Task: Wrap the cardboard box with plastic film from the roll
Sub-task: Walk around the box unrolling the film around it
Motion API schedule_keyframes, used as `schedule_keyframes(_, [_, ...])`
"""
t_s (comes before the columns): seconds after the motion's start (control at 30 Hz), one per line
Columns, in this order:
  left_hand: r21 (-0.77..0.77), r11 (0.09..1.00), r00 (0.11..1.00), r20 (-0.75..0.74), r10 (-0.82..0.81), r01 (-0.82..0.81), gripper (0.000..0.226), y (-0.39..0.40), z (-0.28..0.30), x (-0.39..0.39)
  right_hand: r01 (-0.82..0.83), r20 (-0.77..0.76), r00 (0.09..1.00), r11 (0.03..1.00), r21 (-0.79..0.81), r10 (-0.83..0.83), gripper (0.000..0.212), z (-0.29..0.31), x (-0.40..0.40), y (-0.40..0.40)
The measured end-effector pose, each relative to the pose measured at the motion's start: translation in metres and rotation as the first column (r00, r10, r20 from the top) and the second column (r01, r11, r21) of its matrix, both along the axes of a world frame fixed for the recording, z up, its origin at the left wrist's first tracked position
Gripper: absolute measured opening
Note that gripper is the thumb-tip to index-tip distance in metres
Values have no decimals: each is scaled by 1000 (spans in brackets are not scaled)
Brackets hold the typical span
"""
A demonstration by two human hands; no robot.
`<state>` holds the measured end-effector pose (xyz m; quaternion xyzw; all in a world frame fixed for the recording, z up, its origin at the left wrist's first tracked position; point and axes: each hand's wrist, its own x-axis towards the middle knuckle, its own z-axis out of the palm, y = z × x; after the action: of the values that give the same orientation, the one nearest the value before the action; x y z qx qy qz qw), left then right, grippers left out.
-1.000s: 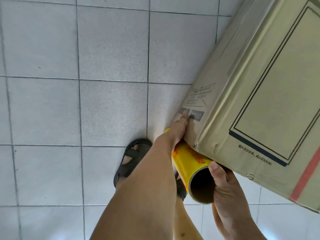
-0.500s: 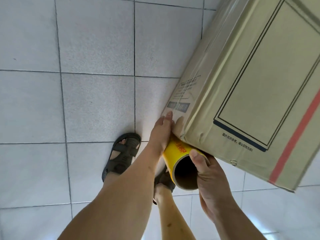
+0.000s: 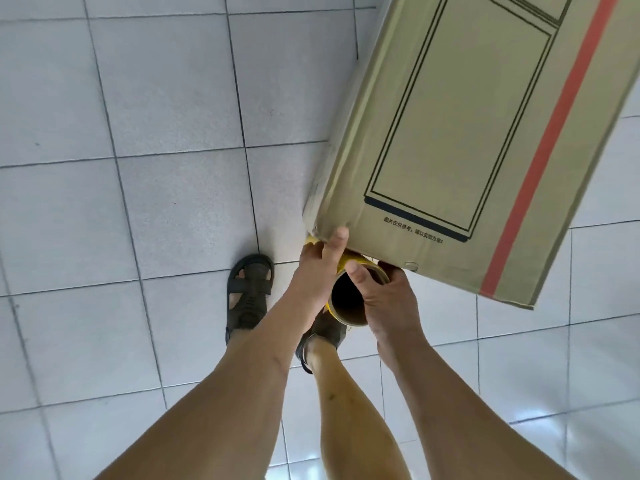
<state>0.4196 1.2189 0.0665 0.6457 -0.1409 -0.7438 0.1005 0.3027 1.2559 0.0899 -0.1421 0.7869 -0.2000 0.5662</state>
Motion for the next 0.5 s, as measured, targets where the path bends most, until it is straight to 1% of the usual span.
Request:
schedule_keyframes(0.07, [10, 997, 997, 25, -72, 72, 141, -6, -1, -5, 131, 39, 991, 991, 2, -131, 68, 1, -3, 5])
schedule_keyframes(0.1, [40, 993, 993, 18, -115, 114, 141, -7, -2, -6, 145, 68, 987, 989, 1, -145, 70, 2, -4, 8])
schedule_keyframes(0.13, [65, 988, 991, -9, -137, 137, 136, -10, 0, -7, 127, 87, 988, 992, 1, -127, 71, 3, -6, 11])
schedule_keyframes(0.2, [105, 982, 987, -49, -151, 156, 125, -12, 1, -10, 91, 91, 992, 996, 5, -91, 67, 6, -9, 12])
schedule_keyframes(0.23, [112, 980, 985, -73, -156, 164, 122, -14, 2, -12, 87, 70, 994, 996, 8, -87, 60, 7, -11, 11])
schedule_keyframes(0.27, [121, 978, 983, -87, -161, 171, 121, -12, 0, -14, 97, 43, 994, 995, 13, -98, 53, 6, -14, 10])
schedule_keyframes(0.3, [128, 976, 981, -109, -162, 176, 121, -10, 1, -16, 125, 19, 992, 992, 27, -126, 49, 5, -17, 10])
schedule_keyframes(0.33, [126, 974, 978, -118, -174, 188, 124, -7, 2, -19, 154, -1, 988, 987, 40, -154, 53, 3, -19, 10])
schedule_keyframes(0.43, [84, 972, 974, -76, -214, 220, 136, 0, 1, -29, 203, -28, 979, 977, 58, -202, 84, 3, -25, 13])
schedule_keyframes(0.47, [67, 977, 979, -33, -201, 202, 139, 1, 0, -32, 215, -10, 977, 974, 71, -214, 89, 4, -26, 14])
schedule_keyframes(0.5, [52, 982, 983, 2, -181, 181, 135, 3, -4, -34, 217, 8, 976, 973, 77, -219, 88, 4, -27, 16])
